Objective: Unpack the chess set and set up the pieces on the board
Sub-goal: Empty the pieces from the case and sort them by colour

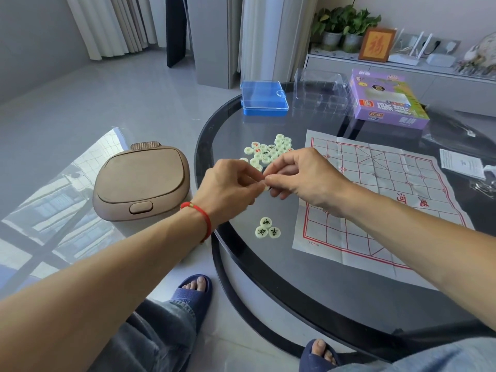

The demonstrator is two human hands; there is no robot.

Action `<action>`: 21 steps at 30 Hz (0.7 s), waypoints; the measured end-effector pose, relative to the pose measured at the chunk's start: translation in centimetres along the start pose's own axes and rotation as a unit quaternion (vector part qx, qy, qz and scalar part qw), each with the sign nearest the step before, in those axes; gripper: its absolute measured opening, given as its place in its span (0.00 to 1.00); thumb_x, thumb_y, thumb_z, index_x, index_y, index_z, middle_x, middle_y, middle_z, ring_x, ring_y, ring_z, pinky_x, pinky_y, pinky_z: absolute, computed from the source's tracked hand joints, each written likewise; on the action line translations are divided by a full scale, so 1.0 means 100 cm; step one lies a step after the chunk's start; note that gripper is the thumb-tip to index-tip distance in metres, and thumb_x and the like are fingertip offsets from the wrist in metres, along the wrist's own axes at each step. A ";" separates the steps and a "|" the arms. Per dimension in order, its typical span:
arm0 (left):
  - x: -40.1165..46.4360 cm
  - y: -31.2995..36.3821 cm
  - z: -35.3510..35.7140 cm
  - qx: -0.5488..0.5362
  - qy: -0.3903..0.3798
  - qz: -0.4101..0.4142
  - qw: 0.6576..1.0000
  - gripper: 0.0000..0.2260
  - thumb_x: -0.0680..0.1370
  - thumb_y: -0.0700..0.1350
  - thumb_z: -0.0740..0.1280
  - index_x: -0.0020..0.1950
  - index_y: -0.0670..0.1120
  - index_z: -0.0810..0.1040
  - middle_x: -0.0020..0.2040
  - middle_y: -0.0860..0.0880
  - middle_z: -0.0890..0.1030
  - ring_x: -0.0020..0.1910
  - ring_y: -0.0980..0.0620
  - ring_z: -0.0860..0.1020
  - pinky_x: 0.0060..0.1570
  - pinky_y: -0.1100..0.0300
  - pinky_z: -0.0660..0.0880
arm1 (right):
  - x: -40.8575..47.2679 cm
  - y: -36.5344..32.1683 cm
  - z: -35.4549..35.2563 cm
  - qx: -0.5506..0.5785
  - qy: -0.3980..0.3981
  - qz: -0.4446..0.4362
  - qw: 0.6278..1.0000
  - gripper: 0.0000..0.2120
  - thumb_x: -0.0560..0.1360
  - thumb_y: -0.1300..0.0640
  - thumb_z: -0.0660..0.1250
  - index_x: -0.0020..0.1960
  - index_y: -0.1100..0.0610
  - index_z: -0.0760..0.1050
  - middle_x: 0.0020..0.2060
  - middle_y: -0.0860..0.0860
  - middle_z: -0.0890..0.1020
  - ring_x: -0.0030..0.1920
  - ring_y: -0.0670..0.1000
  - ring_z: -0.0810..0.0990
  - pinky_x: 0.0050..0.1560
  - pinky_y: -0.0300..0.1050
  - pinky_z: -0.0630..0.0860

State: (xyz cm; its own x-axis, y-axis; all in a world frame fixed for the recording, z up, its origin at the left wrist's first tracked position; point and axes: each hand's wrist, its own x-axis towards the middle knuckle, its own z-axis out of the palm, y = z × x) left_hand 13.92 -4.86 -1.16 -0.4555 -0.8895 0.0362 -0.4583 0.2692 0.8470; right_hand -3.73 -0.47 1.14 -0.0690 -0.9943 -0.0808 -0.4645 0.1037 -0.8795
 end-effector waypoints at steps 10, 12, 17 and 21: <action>0.001 -0.024 -0.035 0.182 -0.005 -0.046 0.982 0.04 0.74 0.42 0.72 0.45 0.50 0.85 0.37 0.54 0.83 0.38 0.58 0.81 0.35 0.68 0.73 | 0.016 0.027 0.010 -0.424 -0.002 -0.139 0.895 0.17 0.83 0.49 0.62 0.72 0.45 0.75 0.53 0.51 0.76 0.54 0.54 0.78 0.51 0.50 0.76; 0.003 -0.028 -0.032 0.191 0.006 -0.029 0.981 0.04 0.74 0.43 0.72 0.46 0.50 0.84 0.38 0.54 0.83 0.38 0.59 0.80 0.36 0.68 0.74 | 0.016 0.026 0.009 -0.436 0.001 -0.160 0.886 0.16 0.83 0.48 0.64 0.69 0.45 0.77 0.52 0.49 0.76 0.51 0.54 0.78 0.48 0.50 0.76; 0.010 -0.033 -0.024 0.222 0.044 0.000 0.974 0.03 0.73 0.44 0.73 0.46 0.49 0.82 0.40 0.54 0.81 0.40 0.55 0.79 0.33 0.69 0.70 | 0.014 0.020 0.005 -0.422 -0.012 -0.177 0.889 0.10 0.76 0.47 0.74 0.51 0.53 0.82 0.49 0.48 0.79 0.47 0.50 0.79 0.50 0.51 0.79; 0.017 -0.033 -0.021 0.225 0.077 -0.003 0.971 0.06 0.73 0.45 0.74 0.45 0.47 0.78 0.37 0.55 0.76 0.39 0.52 0.76 0.32 0.67 0.66 | 0.014 0.020 0.007 -0.371 -0.016 -0.163 0.914 0.06 0.75 0.53 0.76 0.46 0.54 0.82 0.41 0.47 0.83 0.43 0.47 0.80 0.50 0.50 0.80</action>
State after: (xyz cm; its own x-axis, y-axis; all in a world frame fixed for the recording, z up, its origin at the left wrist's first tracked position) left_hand 16.27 -8.00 -2.75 -0.3477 -0.9272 0.1394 -0.7638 0.3664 0.5314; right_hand -4.08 -1.66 -1.04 0.2009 -0.9740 0.1043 -0.9274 -0.2234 -0.2999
